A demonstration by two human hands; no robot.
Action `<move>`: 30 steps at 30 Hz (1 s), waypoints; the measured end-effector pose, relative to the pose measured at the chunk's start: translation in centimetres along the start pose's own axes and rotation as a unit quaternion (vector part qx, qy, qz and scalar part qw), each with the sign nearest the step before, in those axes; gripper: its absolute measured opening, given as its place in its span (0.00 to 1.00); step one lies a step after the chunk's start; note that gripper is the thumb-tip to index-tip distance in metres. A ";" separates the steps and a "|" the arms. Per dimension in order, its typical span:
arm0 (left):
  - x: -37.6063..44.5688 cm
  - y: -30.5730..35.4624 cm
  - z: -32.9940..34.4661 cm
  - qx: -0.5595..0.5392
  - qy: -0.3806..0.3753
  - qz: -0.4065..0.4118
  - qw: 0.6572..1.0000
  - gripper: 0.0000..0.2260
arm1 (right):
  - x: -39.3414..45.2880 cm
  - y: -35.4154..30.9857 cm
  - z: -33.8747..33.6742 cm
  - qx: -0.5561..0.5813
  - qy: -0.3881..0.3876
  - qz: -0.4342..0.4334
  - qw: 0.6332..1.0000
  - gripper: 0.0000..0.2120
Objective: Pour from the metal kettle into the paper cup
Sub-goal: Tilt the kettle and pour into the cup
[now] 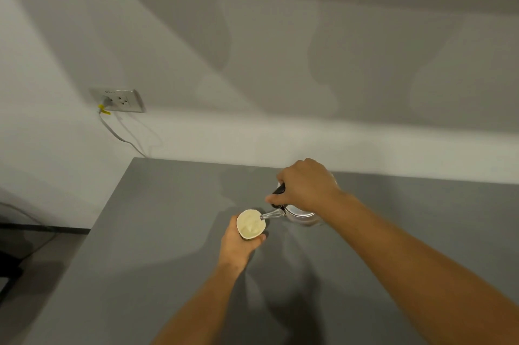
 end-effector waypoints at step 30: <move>-0.1 -0.3 -0.2 0.001 0.007 0.000 1.000 0.24 | -0.2 -1.8 -2.3 -0.080 0.003 -0.060 0.995 0.20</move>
Point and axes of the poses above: each hand's wrist, its own x-axis towards the middle knuckle, its own z-axis out of the palm, y = z × x, the point moved 1 cm from there along x, towards the middle knuckle, and after that the axes turned 10 degrees about z, right-handed, at the moved point
